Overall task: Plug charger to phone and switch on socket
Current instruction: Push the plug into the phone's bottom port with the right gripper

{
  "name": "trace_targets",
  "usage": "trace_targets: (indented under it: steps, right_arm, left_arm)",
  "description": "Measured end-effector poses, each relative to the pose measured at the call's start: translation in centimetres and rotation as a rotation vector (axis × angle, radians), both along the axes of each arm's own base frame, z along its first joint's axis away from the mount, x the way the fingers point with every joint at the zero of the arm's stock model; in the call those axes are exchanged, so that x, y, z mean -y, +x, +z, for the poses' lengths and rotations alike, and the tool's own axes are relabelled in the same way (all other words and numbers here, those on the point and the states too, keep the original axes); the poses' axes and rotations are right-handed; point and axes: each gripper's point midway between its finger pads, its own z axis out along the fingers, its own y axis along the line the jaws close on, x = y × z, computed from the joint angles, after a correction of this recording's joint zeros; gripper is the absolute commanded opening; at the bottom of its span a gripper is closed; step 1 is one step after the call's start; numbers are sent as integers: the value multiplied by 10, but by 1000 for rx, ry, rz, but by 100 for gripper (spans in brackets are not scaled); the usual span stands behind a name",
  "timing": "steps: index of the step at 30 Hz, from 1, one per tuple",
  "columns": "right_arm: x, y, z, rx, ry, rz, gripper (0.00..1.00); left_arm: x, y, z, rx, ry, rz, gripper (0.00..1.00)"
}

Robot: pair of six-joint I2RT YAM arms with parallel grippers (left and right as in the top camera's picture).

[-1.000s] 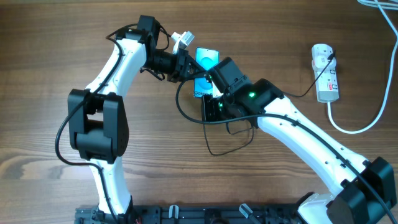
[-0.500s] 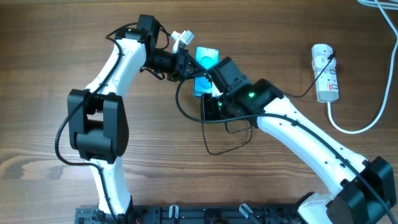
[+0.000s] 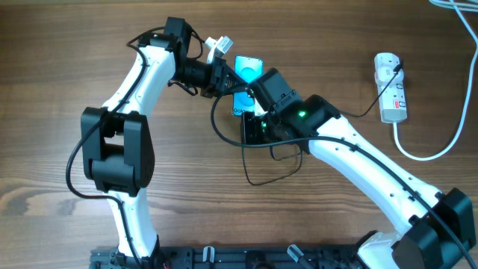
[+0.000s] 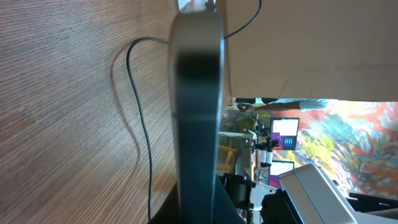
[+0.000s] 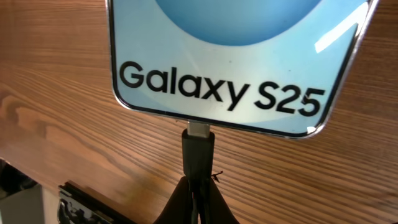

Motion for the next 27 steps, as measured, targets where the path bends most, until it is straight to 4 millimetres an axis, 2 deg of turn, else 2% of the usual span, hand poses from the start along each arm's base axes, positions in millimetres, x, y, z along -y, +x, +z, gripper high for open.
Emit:
trace_targets:
  steps: [5, 27]
  right_arm:
    - [6, -1, -3, -5, -26, -10, 5]
    - [5, 7, 0, 23, -11, 0, 4]
  left_arm:
    - [1, 0, -1, 6, 6, -3, 4]
    - [1, 2, -1, 22, 3, -3, 4]
